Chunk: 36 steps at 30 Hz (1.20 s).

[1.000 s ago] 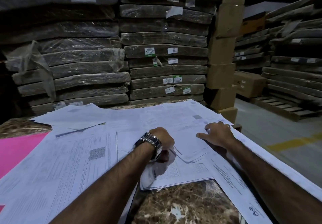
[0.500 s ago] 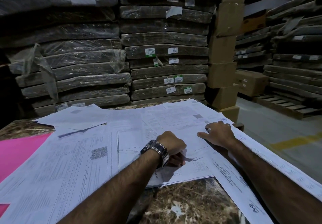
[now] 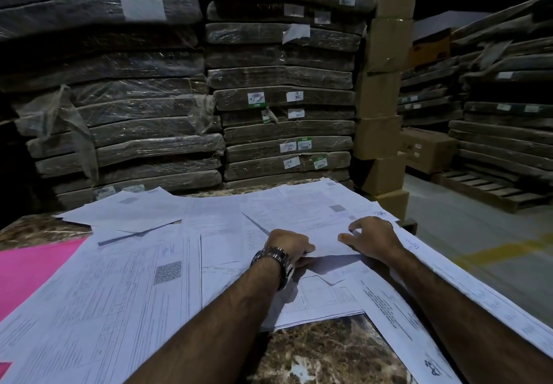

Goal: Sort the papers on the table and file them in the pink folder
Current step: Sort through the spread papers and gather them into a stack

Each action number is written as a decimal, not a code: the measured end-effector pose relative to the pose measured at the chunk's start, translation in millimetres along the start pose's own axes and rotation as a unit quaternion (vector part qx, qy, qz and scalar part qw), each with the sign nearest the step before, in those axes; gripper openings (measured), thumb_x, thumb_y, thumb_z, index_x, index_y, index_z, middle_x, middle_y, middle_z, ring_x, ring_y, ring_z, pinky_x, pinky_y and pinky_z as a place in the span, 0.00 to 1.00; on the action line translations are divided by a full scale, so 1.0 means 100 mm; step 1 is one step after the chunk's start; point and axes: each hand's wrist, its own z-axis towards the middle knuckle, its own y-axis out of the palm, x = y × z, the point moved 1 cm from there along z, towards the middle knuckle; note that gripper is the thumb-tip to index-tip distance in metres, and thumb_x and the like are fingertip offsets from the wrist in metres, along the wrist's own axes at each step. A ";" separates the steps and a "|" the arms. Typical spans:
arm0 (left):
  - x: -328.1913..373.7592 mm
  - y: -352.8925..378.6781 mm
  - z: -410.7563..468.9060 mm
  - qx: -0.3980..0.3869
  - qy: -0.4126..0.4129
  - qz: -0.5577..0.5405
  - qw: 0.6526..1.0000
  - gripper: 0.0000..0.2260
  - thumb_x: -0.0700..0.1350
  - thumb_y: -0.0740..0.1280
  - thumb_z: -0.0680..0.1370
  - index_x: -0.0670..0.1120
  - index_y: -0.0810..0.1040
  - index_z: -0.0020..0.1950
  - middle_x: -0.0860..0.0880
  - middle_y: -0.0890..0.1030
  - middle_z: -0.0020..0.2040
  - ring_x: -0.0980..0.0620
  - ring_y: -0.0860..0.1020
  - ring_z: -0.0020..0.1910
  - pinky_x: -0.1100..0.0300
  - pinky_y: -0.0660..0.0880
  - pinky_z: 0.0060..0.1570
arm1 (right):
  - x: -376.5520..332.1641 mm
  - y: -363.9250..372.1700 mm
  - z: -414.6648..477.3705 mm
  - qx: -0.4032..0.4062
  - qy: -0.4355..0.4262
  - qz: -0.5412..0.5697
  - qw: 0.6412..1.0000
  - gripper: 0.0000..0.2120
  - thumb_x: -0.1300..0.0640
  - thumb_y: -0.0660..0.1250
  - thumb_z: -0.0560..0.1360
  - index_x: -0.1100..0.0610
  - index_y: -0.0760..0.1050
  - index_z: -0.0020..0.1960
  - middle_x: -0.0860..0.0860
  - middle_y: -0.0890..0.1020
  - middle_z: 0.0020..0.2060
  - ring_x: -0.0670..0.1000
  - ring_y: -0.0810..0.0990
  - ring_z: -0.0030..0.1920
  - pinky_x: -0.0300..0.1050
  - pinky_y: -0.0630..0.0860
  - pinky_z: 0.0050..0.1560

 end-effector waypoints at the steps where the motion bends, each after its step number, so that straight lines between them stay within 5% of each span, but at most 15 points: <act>1: -0.01 -0.03 -0.01 -0.001 -0.005 -0.022 1.000 0.07 0.34 0.69 0.72 0.43 0.76 0.37 0.42 0.80 0.39 0.47 0.82 0.34 0.58 0.79 0.35 | 0.00 -0.02 0.00 0.004 0.016 0.034 0.999 0.22 0.42 0.68 0.74 0.57 0.81 0.59 0.52 0.83 0.57 0.53 0.79 0.58 0.47 0.73 0.60; 3: -0.02 -0.12 -0.04 -0.006 -0.017 -0.065 0.998 0.09 0.31 0.67 0.74 0.43 0.77 0.37 0.43 0.77 0.33 0.48 0.78 0.27 0.63 0.75 0.26 | 0.02 -0.07 0.01 0.015 0.050 0.086 0.995 0.20 0.43 0.67 0.75 0.57 0.81 0.58 0.54 0.85 0.53 0.54 0.81 0.55 0.47 0.74 0.58; 6: -0.01 -0.36 -0.09 -0.030 -0.003 -0.080 0.996 0.09 0.28 0.67 0.73 0.41 0.80 0.40 0.44 0.76 0.36 0.49 0.77 0.34 0.66 0.77 0.26 | 0.03 -0.10 0.03 0.014 0.077 0.122 0.989 0.20 0.43 0.63 0.76 0.58 0.81 0.54 0.56 0.86 0.45 0.56 0.83 0.49 0.49 0.76 0.57; 10: 0.01 -0.81 -0.19 -0.055 0.012 -0.056 0.997 0.09 0.29 0.67 0.74 0.41 0.81 0.49 0.44 0.78 0.37 0.53 0.79 0.31 0.68 0.77 0.28 | -0.06 -0.15 0.02 -0.043 0.082 0.237 0.967 0.17 0.49 0.69 0.75 0.59 0.81 0.57 0.53 0.83 0.54 0.55 0.79 0.56 0.43 0.73 0.50; 15: 0.02 -1.28 -0.36 -0.113 0.004 -0.008 0.994 0.13 0.31 0.66 0.76 0.43 0.80 0.57 0.46 0.80 0.36 0.55 0.80 0.33 0.68 0.76 0.29 | -0.33 -0.21 -0.19 -0.153 0.101 0.505 0.844 0.17 0.65 0.71 0.71 0.66 0.78 0.59 0.63 0.80 0.58 0.53 0.80 0.41 0.45 0.76 0.45; 17: 0.02 -1.41 -0.44 -0.136 -0.003 0.043 0.990 0.13 0.32 0.66 0.76 0.44 0.80 0.58 0.49 0.79 0.32 0.57 0.78 0.27 0.68 0.74 0.26 | -0.39 -0.18 -0.24 -0.169 0.088 0.556 0.809 0.23 0.68 0.75 0.63 0.71 0.77 0.58 0.61 0.83 0.48 0.50 0.81 0.35 0.40 0.80 0.39; 19: 0.00 -1.51 -0.49 -0.148 -0.007 0.092 0.985 0.14 0.33 0.67 0.76 0.45 0.79 0.60 0.51 0.78 0.32 0.58 0.75 0.24 0.67 0.72 0.25 | -0.48 -0.14 -0.27 -0.193 0.104 0.514 0.829 0.20 0.70 0.73 0.67 0.70 0.77 0.59 0.58 0.83 0.41 0.50 0.82 0.33 0.34 0.79 0.30; 21: -0.02 -1.59 -0.51 -0.143 -0.005 0.101 0.984 0.19 0.36 0.68 0.76 0.46 0.75 0.66 0.49 0.81 0.44 0.58 0.78 0.28 0.67 0.74 0.28 | -0.55 -0.11 -0.28 -0.214 0.109 0.456 0.857 0.17 0.69 0.70 0.72 0.66 0.77 0.61 0.56 0.82 0.41 0.51 0.81 0.35 0.33 0.76 0.27; 25: -0.14 -1.68 -0.42 -0.069 -0.015 0.040 0.997 0.42 0.45 0.78 0.66 0.48 0.60 0.75 0.48 0.74 0.67 0.46 0.81 0.55 0.50 0.79 0.54 | -0.56 -0.08 -0.30 -0.247 0.069 0.395 0.882 0.22 0.67 0.71 0.72 0.56 0.75 0.65 0.56 0.84 0.46 0.49 0.84 0.34 0.36 0.77 0.29; 27: -0.16 -1.66 -0.39 -0.013 0.007 0.091 0.996 0.30 0.49 0.76 0.69 0.41 0.68 0.65 0.45 0.77 0.62 0.46 0.80 0.52 0.49 0.78 0.54 | -0.55 -0.06 -0.32 -0.246 0.040 0.362 0.898 0.30 0.64 0.74 0.71 0.52 0.70 0.70 0.53 0.78 0.61 0.51 0.83 0.50 0.39 0.78 0.41; 30: -0.12 -1.63 -0.46 0.033 0.022 0.344 0.938 0.17 0.56 0.70 0.74 0.47 0.67 0.41 0.50 0.76 0.40 0.54 0.73 0.37 0.61 0.67 0.33 | -0.58 -0.05 -0.34 -0.212 0.003 0.288 0.934 0.41 0.58 0.75 0.70 0.52 0.59 0.77 0.48 0.64 0.75 0.52 0.71 0.67 0.39 0.71 0.57; 33: -0.08 -1.61 -0.47 0.020 0.028 0.399 0.916 0.16 0.56 0.67 0.76 0.47 0.66 0.38 0.51 0.72 0.38 0.54 0.69 0.35 0.59 0.61 0.32 | -0.60 -0.03 -0.37 -0.193 0.014 0.301 0.934 0.39 0.59 0.73 0.72 0.54 0.58 0.77 0.51 0.66 0.73 0.48 0.79 0.46 0.35 0.73 0.37; 36: -0.06 -1.60 -0.48 0.018 0.036 0.406 0.913 0.16 0.55 0.67 0.76 0.47 0.66 0.38 0.51 0.72 0.38 0.54 0.69 0.36 0.59 0.62 0.33 | -0.63 0.00 -0.36 -0.206 0.007 0.296 0.933 0.32 0.62 0.71 0.74 0.56 0.64 0.75 0.56 0.77 0.62 0.47 0.76 0.33 0.33 0.71 0.26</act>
